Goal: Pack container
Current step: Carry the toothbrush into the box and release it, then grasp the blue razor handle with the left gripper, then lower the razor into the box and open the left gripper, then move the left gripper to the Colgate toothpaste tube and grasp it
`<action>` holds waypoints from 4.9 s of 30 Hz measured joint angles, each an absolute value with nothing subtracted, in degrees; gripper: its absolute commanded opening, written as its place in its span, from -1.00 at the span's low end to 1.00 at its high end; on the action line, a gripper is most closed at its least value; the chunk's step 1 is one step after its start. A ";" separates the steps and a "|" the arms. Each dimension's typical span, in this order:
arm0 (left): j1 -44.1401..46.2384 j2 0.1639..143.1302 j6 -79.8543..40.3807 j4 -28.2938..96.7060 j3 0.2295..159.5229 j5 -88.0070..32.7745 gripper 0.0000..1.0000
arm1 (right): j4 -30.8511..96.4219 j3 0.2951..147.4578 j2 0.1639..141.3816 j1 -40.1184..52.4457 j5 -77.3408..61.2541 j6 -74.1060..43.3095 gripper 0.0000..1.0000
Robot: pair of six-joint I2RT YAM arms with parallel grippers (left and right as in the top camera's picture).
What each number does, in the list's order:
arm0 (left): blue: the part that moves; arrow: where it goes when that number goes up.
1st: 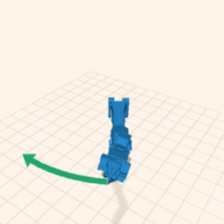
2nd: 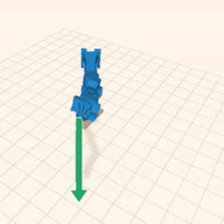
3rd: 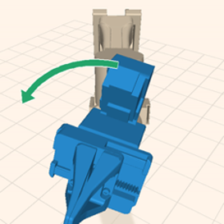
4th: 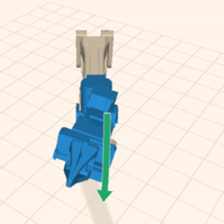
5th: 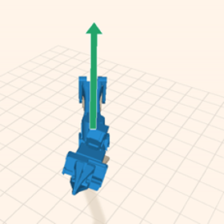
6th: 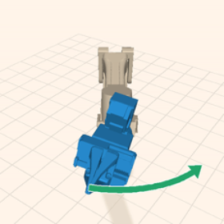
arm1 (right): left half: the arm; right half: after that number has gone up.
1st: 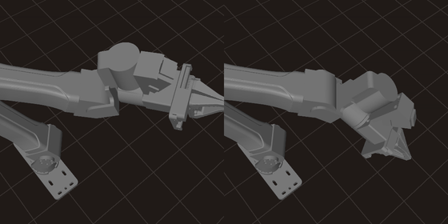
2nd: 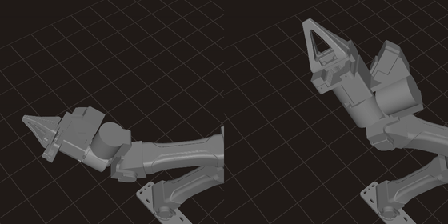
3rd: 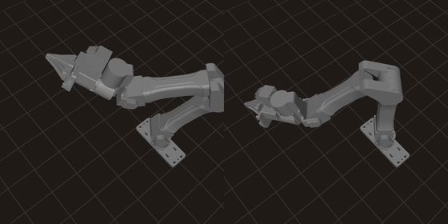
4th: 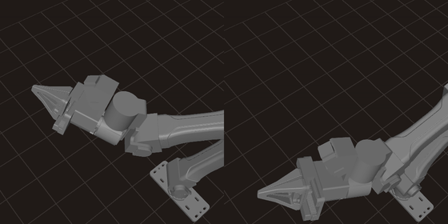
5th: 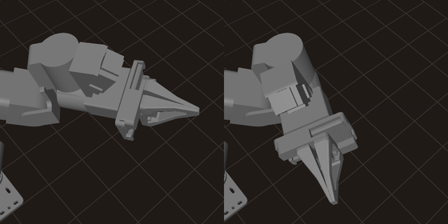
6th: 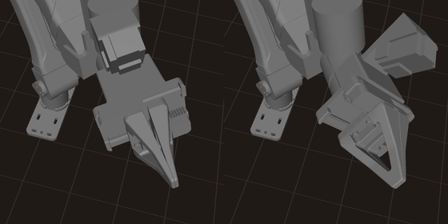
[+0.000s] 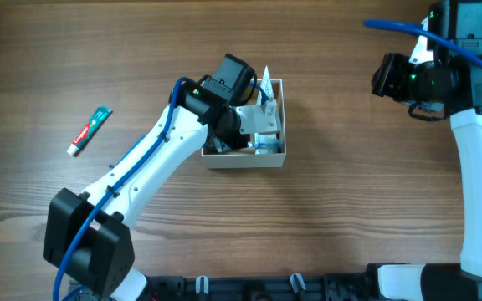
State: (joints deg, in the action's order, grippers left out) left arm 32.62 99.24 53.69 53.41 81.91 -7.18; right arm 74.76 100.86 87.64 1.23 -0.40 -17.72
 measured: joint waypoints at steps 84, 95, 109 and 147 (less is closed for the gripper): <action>-1.50 113.65 14.02 60.01 75.05 1.63 -0.92 | 74.74 100.86 87.64 1.23 0.25 -17.63 0.25; 9.43 96.57 14.72 64.20 87.77 1.39 -0.92 | 74.72 100.86 87.64 1.23 0.25 -17.63 0.24; 31.09 93.19 33.63 61.23 88.64 -0.32 -0.92 | 74.54 100.86 87.64 1.23 0.27 -17.63 0.25; -11.64 94.94 7.68 60.12 88.23 4.75 1.00 | 74.54 100.86 87.64 1.23 0.45 -17.63 0.25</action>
